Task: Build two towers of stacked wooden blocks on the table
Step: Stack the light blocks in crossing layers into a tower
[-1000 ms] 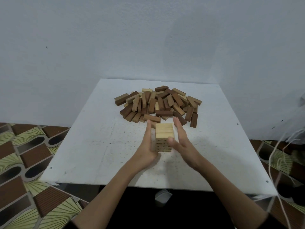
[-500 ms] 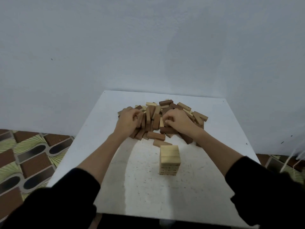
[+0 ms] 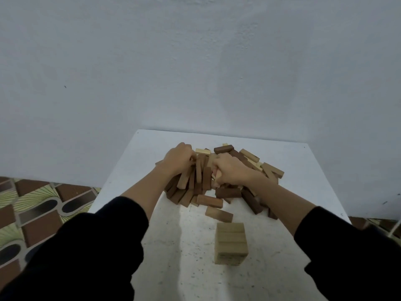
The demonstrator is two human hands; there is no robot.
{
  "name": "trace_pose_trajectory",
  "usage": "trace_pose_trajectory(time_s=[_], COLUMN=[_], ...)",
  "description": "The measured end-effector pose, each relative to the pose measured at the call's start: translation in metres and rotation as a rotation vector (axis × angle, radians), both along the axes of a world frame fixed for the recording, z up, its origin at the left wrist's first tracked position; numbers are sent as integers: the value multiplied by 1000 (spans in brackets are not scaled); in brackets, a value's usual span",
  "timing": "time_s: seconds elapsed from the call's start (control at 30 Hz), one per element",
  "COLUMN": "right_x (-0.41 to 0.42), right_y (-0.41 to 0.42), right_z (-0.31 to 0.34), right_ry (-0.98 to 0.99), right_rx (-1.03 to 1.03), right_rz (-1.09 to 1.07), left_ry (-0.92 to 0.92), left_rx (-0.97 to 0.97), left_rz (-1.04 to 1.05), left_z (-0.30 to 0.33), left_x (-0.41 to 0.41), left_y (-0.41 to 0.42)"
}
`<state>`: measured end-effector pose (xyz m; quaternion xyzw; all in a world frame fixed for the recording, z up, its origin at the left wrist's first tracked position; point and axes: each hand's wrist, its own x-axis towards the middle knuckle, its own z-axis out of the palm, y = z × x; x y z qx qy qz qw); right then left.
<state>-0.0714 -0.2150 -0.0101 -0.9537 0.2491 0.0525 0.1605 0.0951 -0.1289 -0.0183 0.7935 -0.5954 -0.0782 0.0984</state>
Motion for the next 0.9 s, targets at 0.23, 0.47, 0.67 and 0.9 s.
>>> trace_pose_trajectory(time_s=[0.23,0.47,0.67,0.9], right_x=[30,71,90,74], right_y=[-36,-59,-59,-67], right_z=[12,-7,-33,-4], right_ry=[-399,-255,-88,-276], right_rx=[379,178,-96,100], right_rz=[-296,-178,-66,-191], left_ry=[24,27,-23,343], left_rx=[111,152,203,23], left_rz=[-24,-62,-43,87], left_z=[2,1,5,11], left_x=[8,14,6,13], left_y=[-15,-19,-20,-17])
